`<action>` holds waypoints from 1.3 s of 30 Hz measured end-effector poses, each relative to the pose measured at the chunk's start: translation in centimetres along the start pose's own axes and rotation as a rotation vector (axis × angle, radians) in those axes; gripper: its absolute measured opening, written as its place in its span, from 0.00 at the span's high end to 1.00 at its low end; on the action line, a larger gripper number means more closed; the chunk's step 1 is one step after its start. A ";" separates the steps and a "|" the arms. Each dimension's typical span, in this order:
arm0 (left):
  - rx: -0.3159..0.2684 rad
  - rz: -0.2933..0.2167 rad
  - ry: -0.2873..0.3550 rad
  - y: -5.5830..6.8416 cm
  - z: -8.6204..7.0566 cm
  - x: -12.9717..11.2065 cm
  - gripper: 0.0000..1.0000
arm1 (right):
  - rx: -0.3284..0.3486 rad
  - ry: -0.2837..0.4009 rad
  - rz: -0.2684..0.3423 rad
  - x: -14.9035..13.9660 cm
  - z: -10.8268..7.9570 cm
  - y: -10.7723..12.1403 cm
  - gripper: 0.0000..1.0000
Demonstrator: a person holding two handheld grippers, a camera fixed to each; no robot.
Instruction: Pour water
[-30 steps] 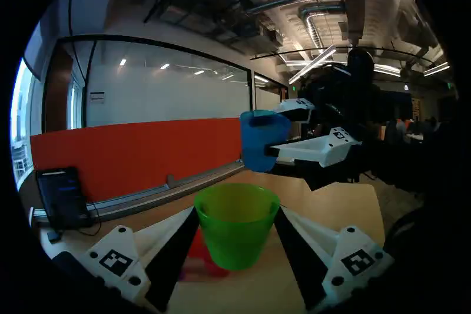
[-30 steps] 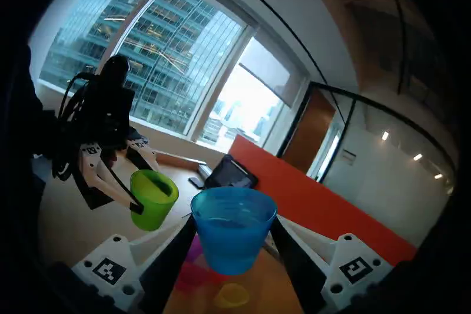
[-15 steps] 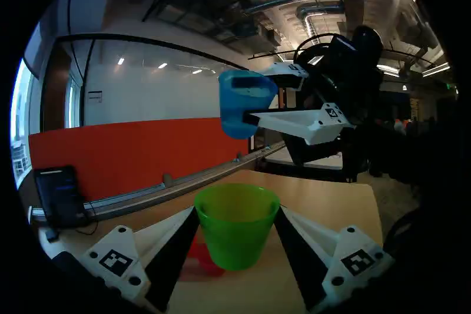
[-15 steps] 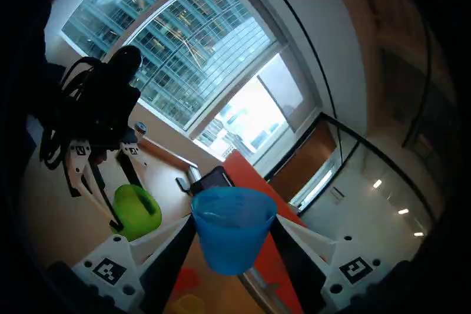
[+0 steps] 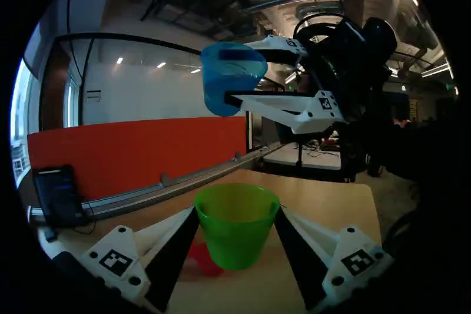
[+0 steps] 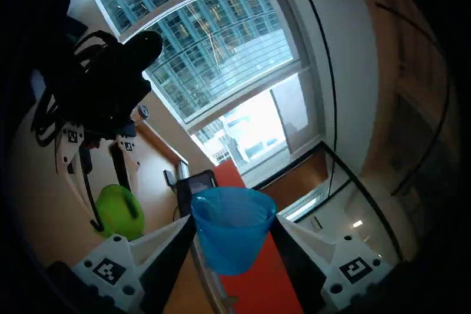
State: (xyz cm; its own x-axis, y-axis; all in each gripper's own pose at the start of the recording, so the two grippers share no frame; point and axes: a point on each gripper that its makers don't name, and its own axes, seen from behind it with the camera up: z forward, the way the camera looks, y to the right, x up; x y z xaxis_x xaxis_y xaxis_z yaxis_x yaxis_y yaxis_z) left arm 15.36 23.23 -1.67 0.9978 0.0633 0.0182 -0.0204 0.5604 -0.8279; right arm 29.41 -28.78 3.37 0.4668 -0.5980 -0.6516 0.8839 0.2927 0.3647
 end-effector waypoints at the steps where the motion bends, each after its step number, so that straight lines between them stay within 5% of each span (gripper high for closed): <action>1: -0.001 0.001 0.001 0.0 0.0 0.1 0.13 | -0.001 0.000 -0.017 0.1 0.1 0.2 0.10; 13: -0.010 0.004 0.006 0.3 0.0 0.2 0.13 | -0.030 -0.003 -0.163 0.8 0.9 2.1 0.11; 39: -0.020 0.013 -0.002 0.8 0.2 0.4 0.13 | -0.089 -0.010 -0.345 1.6 0.9 4.8 0.10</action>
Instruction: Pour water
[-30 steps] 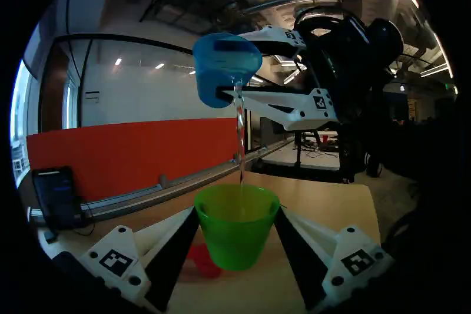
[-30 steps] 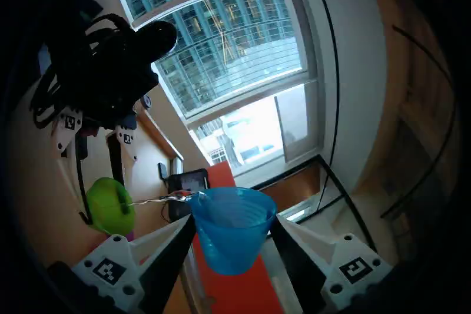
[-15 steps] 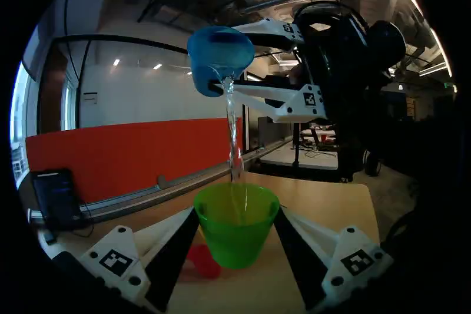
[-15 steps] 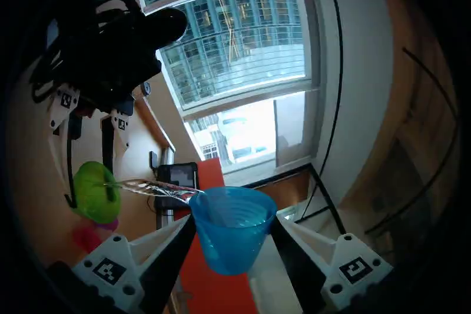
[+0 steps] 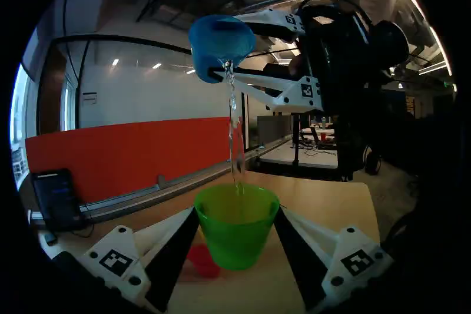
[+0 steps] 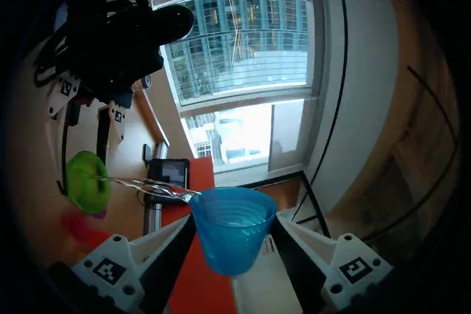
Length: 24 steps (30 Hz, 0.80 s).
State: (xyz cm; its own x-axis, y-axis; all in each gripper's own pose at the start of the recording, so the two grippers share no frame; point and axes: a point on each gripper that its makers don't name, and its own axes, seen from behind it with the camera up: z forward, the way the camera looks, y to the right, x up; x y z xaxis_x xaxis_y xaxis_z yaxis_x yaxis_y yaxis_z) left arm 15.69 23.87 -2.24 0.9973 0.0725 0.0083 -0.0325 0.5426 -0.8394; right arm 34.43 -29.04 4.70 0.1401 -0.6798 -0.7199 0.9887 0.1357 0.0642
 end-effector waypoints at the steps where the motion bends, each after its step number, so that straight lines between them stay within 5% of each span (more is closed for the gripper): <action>1: -0.001 0.000 0.000 0.0 0.0 0.0 0.13 | -0.002 0.000 -0.007 0.0 0.0 0.1 0.10; 24: -0.003 0.000 -0.001 0.1 -0.1 -0.2 0.13 | -0.027 0.008 -0.170 1.2 0.2 1.5 0.10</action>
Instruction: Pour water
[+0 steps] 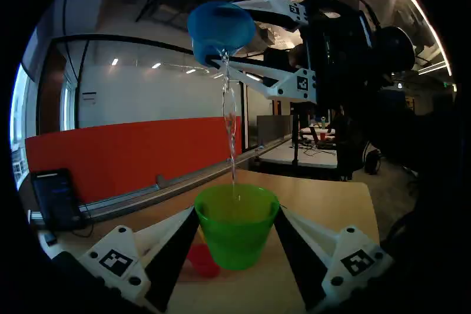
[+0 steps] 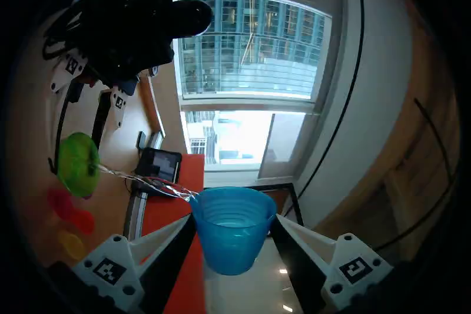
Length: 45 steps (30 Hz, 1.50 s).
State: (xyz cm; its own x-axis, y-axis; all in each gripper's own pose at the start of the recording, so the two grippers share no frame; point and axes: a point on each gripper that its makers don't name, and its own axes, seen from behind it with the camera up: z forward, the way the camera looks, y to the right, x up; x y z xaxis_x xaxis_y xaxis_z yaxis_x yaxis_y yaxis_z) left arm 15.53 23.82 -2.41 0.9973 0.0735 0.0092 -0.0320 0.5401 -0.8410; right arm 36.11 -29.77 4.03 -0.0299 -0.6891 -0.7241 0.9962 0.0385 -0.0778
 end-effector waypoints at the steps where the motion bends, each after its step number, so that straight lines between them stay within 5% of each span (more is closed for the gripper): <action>1: 0.000 -0.001 0.000 0.0 0.0 0.0 0.13 | -0.001 0.000 -0.009 0.0 0.0 0.0 0.10; 27: -0.006 -0.010 0.007 0.2 0.1 0.4 0.13 | -0.018 0.017 -0.222 1.3 0.1 1.4 0.10; 39: -0.003 -0.009 0.008 0.1 0.0 0.4 0.13 | -0.020 0.024 -0.204 1.8 0.1 1.3 0.10; 45: -0.003 -0.007 0.010 0.1 0.0 0.4 0.13 | -0.025 0.014 -0.142 1.4 0.0 1.2 0.10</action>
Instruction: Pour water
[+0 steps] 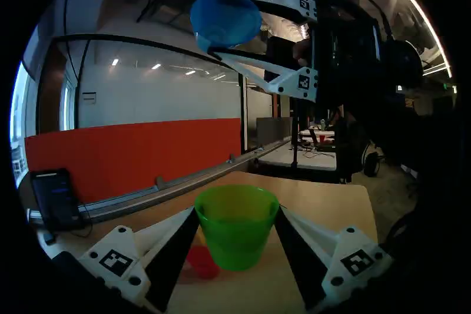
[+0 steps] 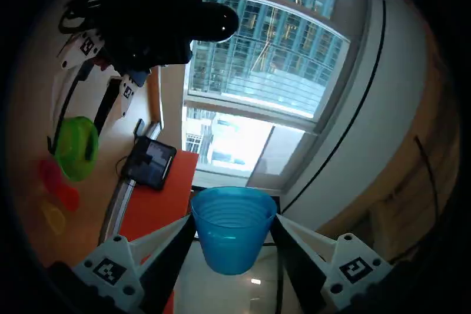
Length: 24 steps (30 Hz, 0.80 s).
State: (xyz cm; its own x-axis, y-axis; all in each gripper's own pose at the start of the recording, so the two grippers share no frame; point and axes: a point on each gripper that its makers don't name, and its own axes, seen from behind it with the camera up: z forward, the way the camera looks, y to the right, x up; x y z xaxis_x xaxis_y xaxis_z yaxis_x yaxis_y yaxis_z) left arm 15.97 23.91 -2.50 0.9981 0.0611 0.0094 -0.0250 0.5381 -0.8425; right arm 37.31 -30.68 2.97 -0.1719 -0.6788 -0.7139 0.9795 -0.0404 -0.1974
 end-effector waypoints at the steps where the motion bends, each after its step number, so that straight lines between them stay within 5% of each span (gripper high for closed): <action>1: 0.000 0.001 0.000 0.0 0.0 0.0 0.13 | 0.001 -0.003 0.023 -0.2 0.0 -0.1 0.10; 7: 0.006 0.007 0.001 -0.1 -0.1 0.1 0.13 | 0.000 -0.019 0.212 -1.1 -0.2 -0.5 0.10; 24: 0.023 0.020 0.005 -0.4 -0.2 0.4 0.13 | 0.035 0.019 0.922 1.2 -2.6 -3.0 0.10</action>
State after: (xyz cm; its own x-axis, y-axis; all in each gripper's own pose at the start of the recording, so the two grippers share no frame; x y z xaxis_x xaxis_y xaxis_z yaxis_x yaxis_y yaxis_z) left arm 16.37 23.58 -2.22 0.9976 0.0681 -0.0100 -0.0463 0.5559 -0.8299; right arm 33.93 -29.44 0.99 0.6764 -0.4409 -0.5900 0.7323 0.4881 0.4748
